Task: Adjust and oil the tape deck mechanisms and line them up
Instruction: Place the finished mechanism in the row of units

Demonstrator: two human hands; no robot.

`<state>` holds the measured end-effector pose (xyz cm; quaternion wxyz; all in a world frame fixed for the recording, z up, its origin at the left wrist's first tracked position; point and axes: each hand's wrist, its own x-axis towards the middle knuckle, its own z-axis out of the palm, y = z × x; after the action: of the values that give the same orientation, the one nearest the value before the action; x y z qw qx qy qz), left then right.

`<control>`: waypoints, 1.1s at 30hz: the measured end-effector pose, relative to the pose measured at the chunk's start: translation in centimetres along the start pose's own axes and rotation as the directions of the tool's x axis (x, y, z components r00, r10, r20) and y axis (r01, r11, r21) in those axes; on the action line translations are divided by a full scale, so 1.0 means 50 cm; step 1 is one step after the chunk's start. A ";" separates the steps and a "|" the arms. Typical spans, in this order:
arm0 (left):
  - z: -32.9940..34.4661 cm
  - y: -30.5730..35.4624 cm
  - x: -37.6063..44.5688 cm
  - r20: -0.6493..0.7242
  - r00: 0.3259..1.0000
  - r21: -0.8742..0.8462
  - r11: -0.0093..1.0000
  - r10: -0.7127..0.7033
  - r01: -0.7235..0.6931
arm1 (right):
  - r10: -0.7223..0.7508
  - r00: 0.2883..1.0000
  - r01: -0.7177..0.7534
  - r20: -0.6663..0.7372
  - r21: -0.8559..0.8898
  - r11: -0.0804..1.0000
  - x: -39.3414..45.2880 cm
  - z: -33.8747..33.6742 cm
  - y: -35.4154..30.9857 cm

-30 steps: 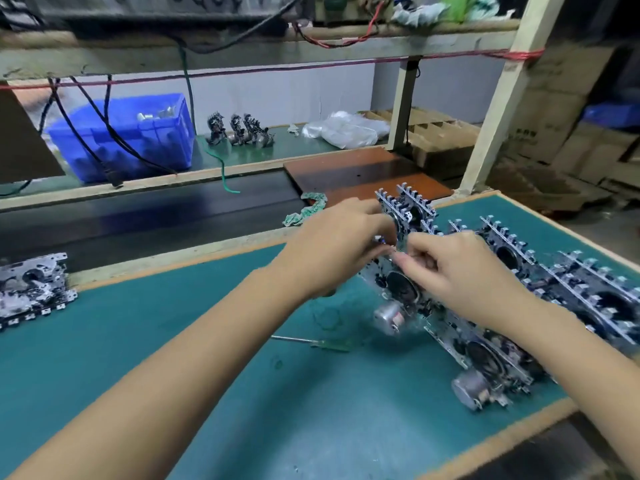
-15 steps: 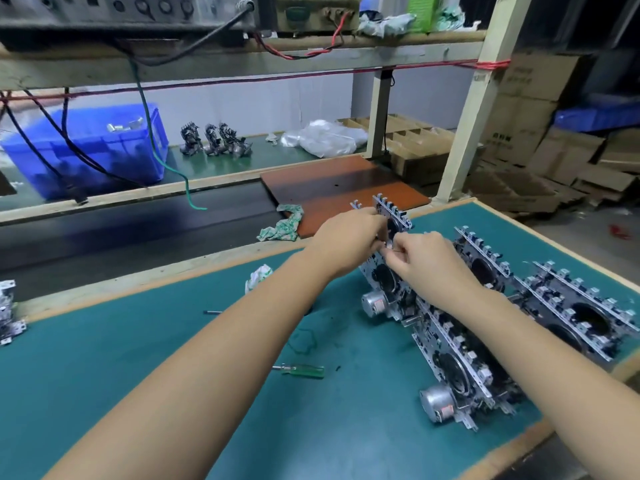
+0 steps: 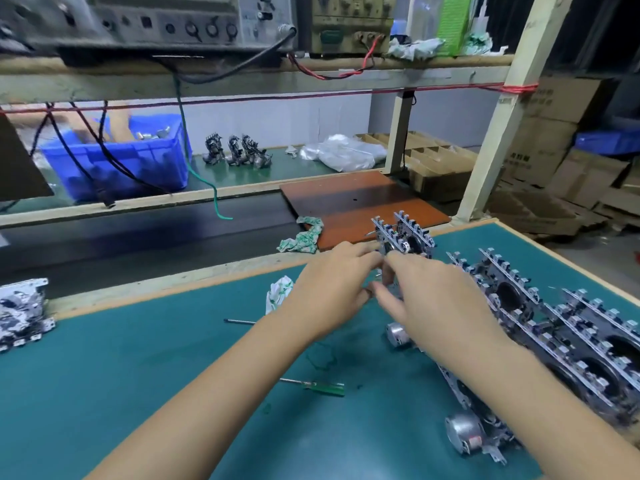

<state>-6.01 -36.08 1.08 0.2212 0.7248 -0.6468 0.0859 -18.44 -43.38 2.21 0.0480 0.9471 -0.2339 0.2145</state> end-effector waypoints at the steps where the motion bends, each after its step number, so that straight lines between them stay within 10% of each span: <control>1: -0.017 -0.005 -0.038 -0.053 0.998 -0.025 0.999 -0.041 0.039 | -0.026 1.000 0.027 -0.009 0.077 0.997 -0.011 -0.003 -0.030; 12: -0.184 -0.119 -0.543 -0.063 0.700 0.147 0.687 -0.711 0.711 | -0.642 0.765 0.544 0.045 0.488 0.683 -0.054 0.065 -0.482; 18: -0.314 -0.148 -0.735 -0.248 0.569 0.476 0.413 -0.784 0.776 | -0.842 0.537 0.731 -0.055 0.529 0.431 -0.050 0.090 -0.731; 25: -0.394 -0.206 -0.865 -0.373 0.309 0.552 0.059 -0.875 0.832 | -0.840 0.504 0.823 -0.201 0.407 0.396 -0.017 0.097 -0.932; 33: -0.415 -0.244 -0.945 -0.313 0.188 0.469 0.020 -0.931 0.883 | -0.923 0.385 0.635 -0.025 0.733 0.244 -0.023 0.097 -1.023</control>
<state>2.21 16.16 -2.47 -0.0263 0.9963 0.0157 0.0800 6.22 1.51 -2.21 -0.2246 0.9012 0.3703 0.0168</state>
